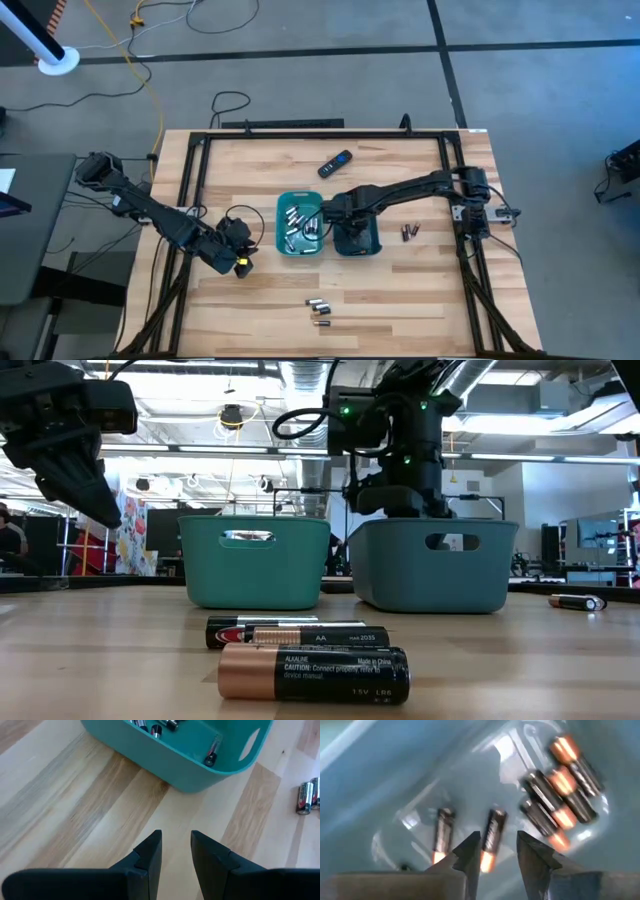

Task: Sort batteries
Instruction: Put the copper and black battery into the blue bin

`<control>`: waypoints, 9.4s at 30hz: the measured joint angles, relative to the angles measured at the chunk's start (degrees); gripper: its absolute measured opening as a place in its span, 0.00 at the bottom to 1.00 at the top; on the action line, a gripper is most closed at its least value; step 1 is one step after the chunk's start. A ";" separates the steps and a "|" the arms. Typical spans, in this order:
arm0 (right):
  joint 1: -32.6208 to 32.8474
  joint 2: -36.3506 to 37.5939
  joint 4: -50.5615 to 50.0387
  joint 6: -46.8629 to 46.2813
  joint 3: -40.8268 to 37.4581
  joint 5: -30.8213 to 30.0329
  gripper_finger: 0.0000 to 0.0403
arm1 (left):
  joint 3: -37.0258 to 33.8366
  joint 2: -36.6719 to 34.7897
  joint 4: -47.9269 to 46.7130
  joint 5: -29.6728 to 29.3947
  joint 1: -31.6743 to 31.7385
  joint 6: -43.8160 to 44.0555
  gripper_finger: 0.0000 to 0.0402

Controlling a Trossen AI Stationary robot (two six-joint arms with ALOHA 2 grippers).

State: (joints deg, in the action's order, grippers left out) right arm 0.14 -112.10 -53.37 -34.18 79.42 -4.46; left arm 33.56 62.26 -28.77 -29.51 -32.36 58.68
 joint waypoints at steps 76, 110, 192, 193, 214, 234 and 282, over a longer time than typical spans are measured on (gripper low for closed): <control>2.29 37.20 7.78 -75.26 -50.36 -0.42 0.33 | 0.00 -21.84 -12.68 6.74 19.71 -30.39 0.25; -4.08 45.28 -11.56 -29.97 -18.95 -9.82 0.04 | 0.00 -21.80 -12.70 6.27 19.70 -29.95 0.25; -1.15 17.61 5.03 -2.21 -6.34 -1.43 0.37 | 0.00 -21.81 -12.50 6.19 19.69 -30.52 0.25; -0.93 19.30 3.98 -2.91 -6.34 -2.67 0.36 | 0.00 -21.81 -12.50 6.19 19.69 -30.52 0.25; 15.42 52.01 -13.09 -58.66 -36.38 -11.90 0.34 | 0.00 -21.81 -12.52 6.19 19.70 -30.45 0.25; 14.58 42.94 8.22 -57.31 -48.08 -7.55 0.34 | 0.00 -21.79 -12.55 6.19 19.69 -30.43 0.25; 5.43 31.35 7.04 -41.79 -48.05 -7.16 0.11 | 0.00 -21.81 -12.52 6.17 19.69 -30.58 0.25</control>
State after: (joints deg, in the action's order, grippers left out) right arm 5.58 -80.75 -46.32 -75.97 31.36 -11.62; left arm 33.56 40.45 -41.30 -23.33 -12.67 28.10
